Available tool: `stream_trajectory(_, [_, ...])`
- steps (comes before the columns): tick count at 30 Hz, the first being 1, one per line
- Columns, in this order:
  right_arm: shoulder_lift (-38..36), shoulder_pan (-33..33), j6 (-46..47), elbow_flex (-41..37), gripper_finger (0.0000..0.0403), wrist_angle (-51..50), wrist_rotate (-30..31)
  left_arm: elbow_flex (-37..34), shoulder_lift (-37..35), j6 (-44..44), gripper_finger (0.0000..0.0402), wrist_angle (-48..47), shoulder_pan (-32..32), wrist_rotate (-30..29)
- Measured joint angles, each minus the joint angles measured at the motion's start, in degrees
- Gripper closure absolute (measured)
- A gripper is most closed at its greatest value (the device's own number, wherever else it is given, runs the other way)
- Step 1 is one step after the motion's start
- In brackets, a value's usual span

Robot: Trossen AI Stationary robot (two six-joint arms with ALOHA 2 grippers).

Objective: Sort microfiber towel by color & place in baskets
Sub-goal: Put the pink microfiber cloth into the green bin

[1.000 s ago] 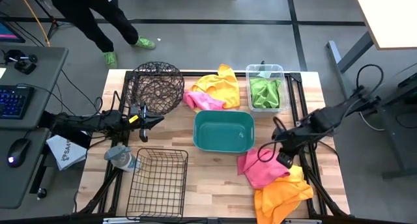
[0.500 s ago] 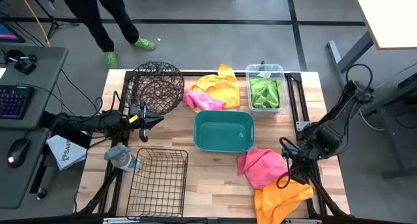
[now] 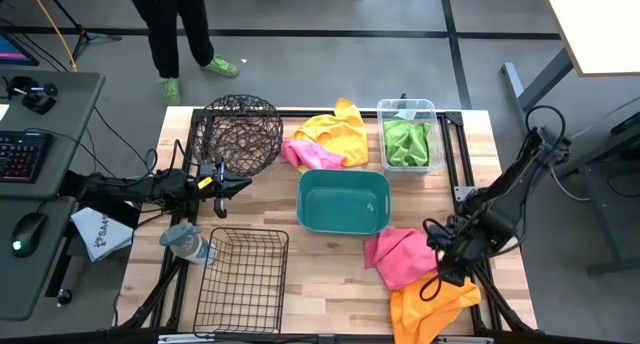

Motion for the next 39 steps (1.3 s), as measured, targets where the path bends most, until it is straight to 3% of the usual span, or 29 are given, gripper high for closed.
stream_trajectory(5, [4.6,0.0,-2.5,0.0,0.0118,-0.8,-0.2,0.0,0.0,0.0,0.0402,0.0,0.0,0.0])
stream_trajectory(8, [6.5,0.0,-2.2,0.0,0.0152,-0.8,-0.2,0.0,0.0,0.0,0.0401,0.0,0.0,0.0])
stream_trajectory(11, [7.9,0.0,-2.2,0.0,0.0227,-0.8,-0.6,0.0,0.0,0.0,0.0401,0.0,0.0,0.0])
stream_trajectory(14, [8.2,0.0,-2.5,0.0,0.0353,-0.5,-3.0,0.0,0.0,0.0,0.0401,0.0,0.0,0.0])
stream_trajectory(15, [8.0,0.0,-2.7,0.0,0.0376,-0.4,-3.7,0.0,0.0,0.0,0.0402,0.0,0.0,0.0])
stream_trajectory(19, [6.6,-0.5,-2.2,3.0,0.0395,-3.5,-3.7,0.0,0.0,0.0,0.0401,0.0,0.0,0.0])
stream_trajectory(22, [4.7,-1.4,-2.7,9.4,0.0398,-7.4,-0.1,0.0,0.0,0.0,0.0402,0.0,0.0,0.0])
stream_trajectory(27, [2.0,-2.8,-10.1,25.6,0.0401,-8.7,15.8,0.0,0.0,0.0,0.0401,0.0,0.0,0.0])
stream_trajectory(30, [2.0,-4.3,-18.4,35.2,0.0402,-6.4,27.3,0.0,0.0,0.0,0.0401,0.0,0.0,0.0])
stream_trajectory(32, [2.0,-6.1,-26.6,39.4,0.0402,-2.0,31.6,0.0,0.0,0.0,0.0402,0.0,0.0,0.0])
stream_trajectory(36, [2.1,-12.8,-41.8,42.2,0.0402,9.0,32.2,0.0,0.0,0.0,0.0401,0.0,0.0,0.0])
stream_trajectory(39, [3.2,-18.6,-47.8,42.2,0.0402,15.1,30.9,0.0,0.0,0.0,0.0402,0.0,0.0,0.0])
